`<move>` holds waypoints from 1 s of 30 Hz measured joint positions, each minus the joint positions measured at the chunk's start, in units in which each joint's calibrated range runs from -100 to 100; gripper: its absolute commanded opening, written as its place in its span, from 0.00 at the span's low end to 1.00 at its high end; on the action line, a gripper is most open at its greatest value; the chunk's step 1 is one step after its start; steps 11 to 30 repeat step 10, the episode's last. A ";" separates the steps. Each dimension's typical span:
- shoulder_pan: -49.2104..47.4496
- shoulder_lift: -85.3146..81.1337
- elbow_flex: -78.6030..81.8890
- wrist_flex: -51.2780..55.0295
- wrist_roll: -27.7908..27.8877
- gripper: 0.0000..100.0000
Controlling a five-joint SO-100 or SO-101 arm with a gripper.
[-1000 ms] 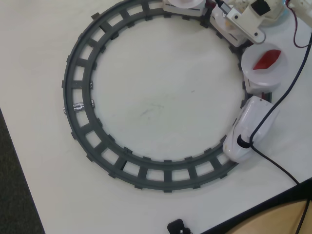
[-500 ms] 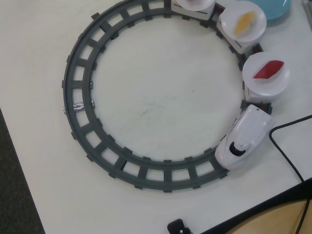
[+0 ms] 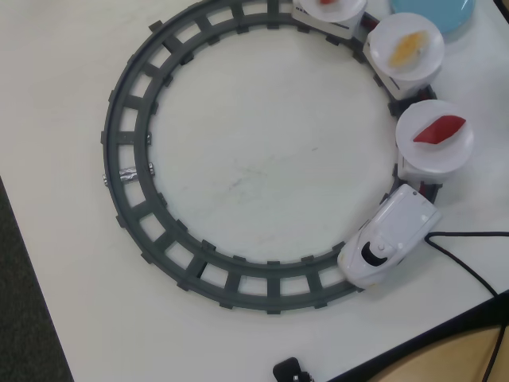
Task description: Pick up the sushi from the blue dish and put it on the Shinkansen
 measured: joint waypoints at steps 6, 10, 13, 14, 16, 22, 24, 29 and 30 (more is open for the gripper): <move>3.86 -3.45 6.30 1.40 -0.42 0.01; 5.20 -3.45 6.66 1.40 -0.26 0.01; 5.20 -3.45 6.66 1.40 -0.26 0.01; 5.20 -3.45 6.66 1.40 -0.26 0.01; 5.20 -3.45 6.66 1.40 -0.26 0.01; 5.20 -3.45 6.66 1.40 -0.26 0.01; 5.20 -3.45 6.66 1.40 -0.26 0.01; 5.20 -3.45 6.66 1.40 -0.26 0.01; 5.20 -3.45 6.66 1.40 -0.26 0.01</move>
